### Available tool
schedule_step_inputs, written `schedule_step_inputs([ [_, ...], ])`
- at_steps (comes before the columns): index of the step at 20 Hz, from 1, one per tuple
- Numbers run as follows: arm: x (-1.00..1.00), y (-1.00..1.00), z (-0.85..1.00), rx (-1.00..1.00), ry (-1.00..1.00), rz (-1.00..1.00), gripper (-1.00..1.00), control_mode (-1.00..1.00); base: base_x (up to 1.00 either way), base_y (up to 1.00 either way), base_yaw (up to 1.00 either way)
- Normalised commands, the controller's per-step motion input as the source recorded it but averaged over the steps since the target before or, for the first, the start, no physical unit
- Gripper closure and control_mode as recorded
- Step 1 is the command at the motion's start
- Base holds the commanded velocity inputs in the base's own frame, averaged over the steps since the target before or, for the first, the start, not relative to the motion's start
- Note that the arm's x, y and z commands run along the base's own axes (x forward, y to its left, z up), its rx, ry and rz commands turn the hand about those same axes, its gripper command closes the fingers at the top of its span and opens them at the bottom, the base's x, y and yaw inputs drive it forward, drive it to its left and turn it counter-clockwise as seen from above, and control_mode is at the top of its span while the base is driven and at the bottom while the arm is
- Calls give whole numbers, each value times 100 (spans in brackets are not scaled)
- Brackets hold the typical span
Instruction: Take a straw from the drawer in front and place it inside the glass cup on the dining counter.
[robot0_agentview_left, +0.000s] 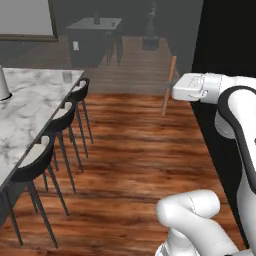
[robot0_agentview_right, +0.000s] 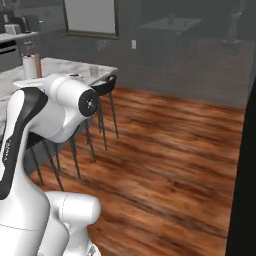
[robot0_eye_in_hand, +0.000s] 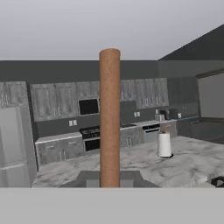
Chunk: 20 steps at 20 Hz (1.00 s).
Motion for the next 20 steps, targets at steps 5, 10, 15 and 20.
schedule_step_inputs([
  [5, 0, 0, 0, 0, 0, 0, 100, 100, 100, -96, 36],
  [10, 0, 0, 0, 0, 0, 0, 100, 100, 100, -91, 37],
  [15, 0, 0, 0, 0, 0, 0, 100, 100, 91, -87, 40],
  [20, 0, 0, 0, 0, 0, 0, 100, 100, 84, -85, 44],
])
